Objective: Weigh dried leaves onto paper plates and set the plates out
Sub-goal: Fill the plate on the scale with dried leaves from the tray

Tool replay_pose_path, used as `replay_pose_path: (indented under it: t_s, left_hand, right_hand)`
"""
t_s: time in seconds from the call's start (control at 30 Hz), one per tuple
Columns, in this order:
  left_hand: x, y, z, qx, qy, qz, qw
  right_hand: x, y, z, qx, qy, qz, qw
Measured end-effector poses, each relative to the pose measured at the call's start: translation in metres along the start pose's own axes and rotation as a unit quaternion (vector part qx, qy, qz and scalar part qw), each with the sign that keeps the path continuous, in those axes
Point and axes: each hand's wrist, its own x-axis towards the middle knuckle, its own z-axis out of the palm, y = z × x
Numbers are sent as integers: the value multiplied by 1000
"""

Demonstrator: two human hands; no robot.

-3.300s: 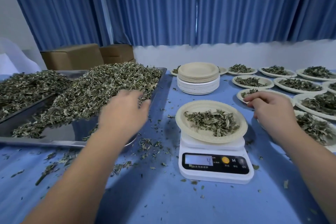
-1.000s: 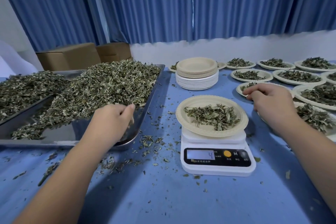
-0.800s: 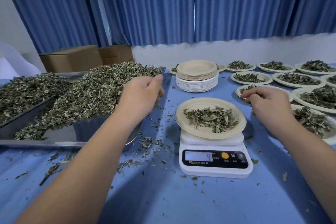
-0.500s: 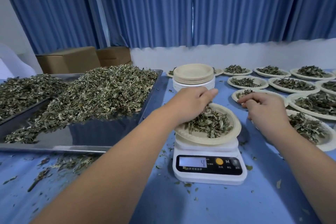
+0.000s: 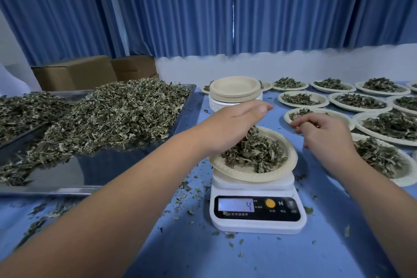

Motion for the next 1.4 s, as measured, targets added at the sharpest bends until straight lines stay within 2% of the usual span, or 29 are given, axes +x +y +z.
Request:
replay_pose_path:
  t_s: [0.37, 0.6, 0.7, 0.8, 0.87, 0.97, 1.1, 1.23, 1.33, 1.4]
  left_hand:
    - [7, -8, 1, -21, 87, 65, 994]
    - [14, -27, -22, 26, 210, 71, 975]
    - [13, -44, -34, 87, 243, 48, 965]
    - [15, -67, -54, 215, 274, -3, 937]
    - [21, -88, -74, 289, 233, -86, 925]
    - [24, -117, -97, 347, 131, -224, 901]
    - [7, -147, -109, 444, 40, -315, 838]
    - [0, -156, -114, 410, -30, -349, 842]
    - [0, -148, -109, 384, -60, -329, 861]
    - [1, -145, -106, 404, -60, -313, 858]
  right_hand:
    - [3, 3, 1, 10, 2, 11, 1000]
    - [3, 2, 1, 6, 2, 3, 1000]
    - [3, 2, 1, 7, 3, 0, 1000]
    - [4, 3, 1, 9, 2, 1, 1000]
    - [4, 3, 1, 13, 1, 1, 1000]
    - [4, 3, 1, 13, 4, 1, 1000]
    - [4, 5, 1, 14, 6, 1, 1000]
    - [7, 6, 3, 4, 7, 3, 1000]
    - [8, 8, 2, -3, 7, 9, 1000]
    - [8, 9, 2, -3, 6, 11, 1000]
